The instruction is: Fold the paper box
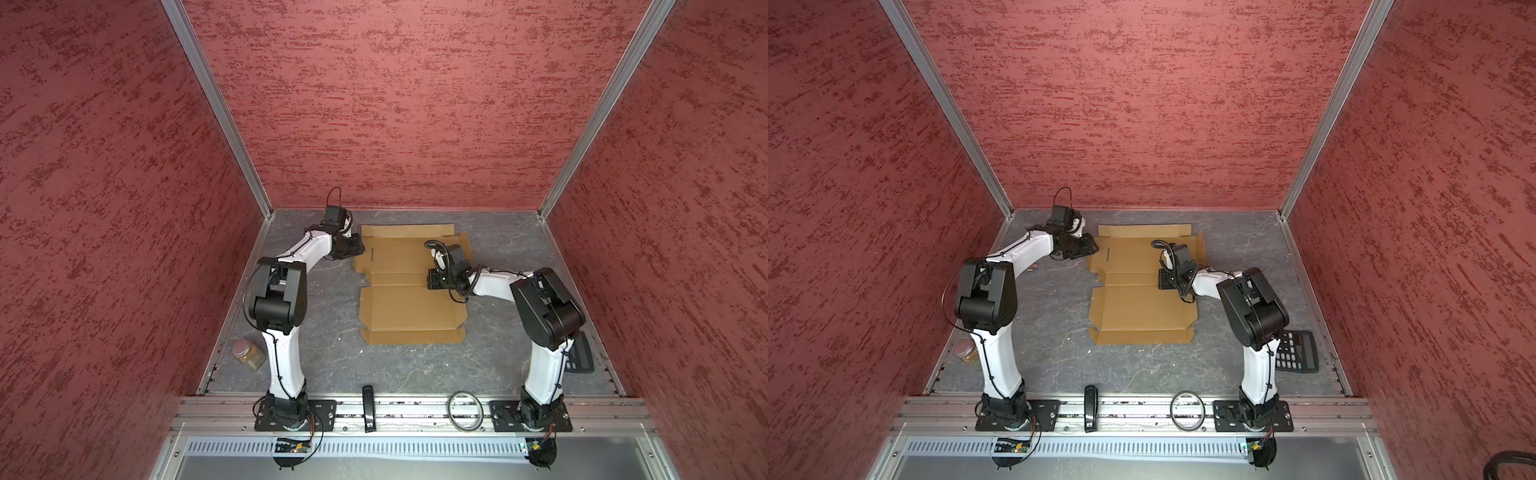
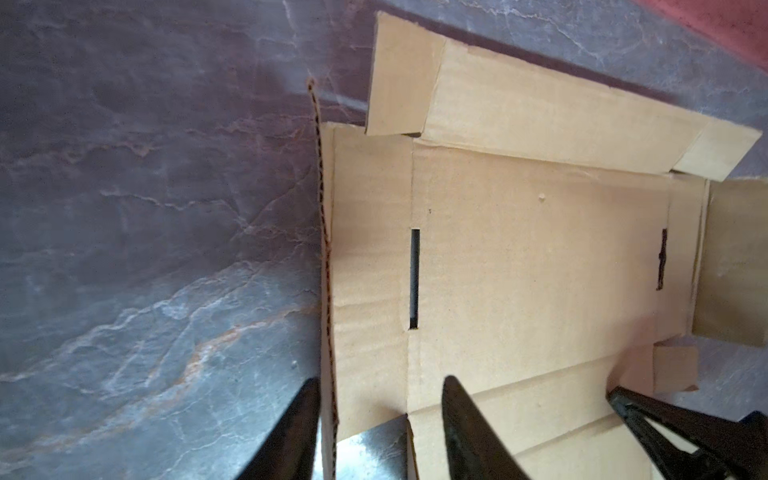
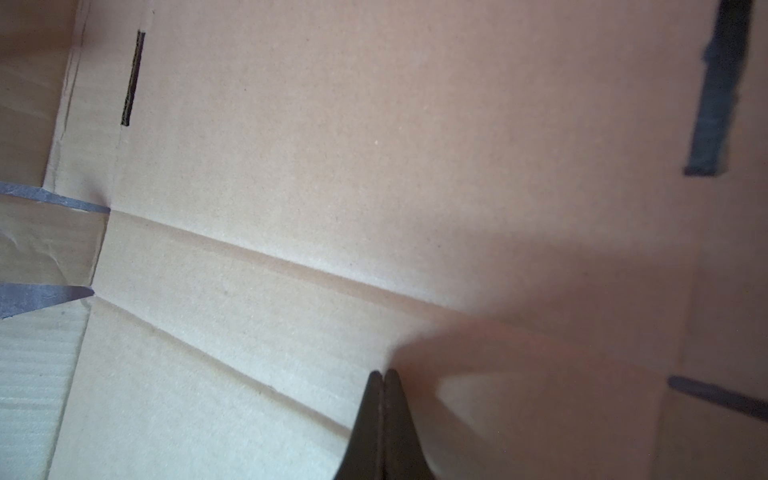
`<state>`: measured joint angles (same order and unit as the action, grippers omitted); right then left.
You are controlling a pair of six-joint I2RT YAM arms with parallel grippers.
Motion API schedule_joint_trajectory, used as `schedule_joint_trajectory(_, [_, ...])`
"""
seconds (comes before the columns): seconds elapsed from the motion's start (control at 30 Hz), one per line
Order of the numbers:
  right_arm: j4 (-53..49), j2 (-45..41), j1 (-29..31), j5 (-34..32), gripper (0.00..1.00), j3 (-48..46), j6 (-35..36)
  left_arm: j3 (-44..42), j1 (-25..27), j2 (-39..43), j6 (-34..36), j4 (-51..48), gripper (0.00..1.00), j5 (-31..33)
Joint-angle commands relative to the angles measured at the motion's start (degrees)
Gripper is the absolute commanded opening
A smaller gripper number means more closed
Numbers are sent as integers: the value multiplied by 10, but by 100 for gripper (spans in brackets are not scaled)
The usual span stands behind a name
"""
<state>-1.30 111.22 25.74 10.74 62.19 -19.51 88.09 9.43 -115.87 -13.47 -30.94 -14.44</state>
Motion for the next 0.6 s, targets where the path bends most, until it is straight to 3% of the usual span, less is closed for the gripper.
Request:
schedule_joint_trajectory(0.0, [-29,0,9,-8,0,0,-5,19,2,-12,9,4,37,4])
schedule_joint_trajectory(0.37, [-30,2,10,-7,0,2,-5,44,4,-48,29,-14,32,67])
schedule_joint_trajectory(0.57, [-29,4,10,-7,0,4,-6,60,6,-64,31,-15,23,71])
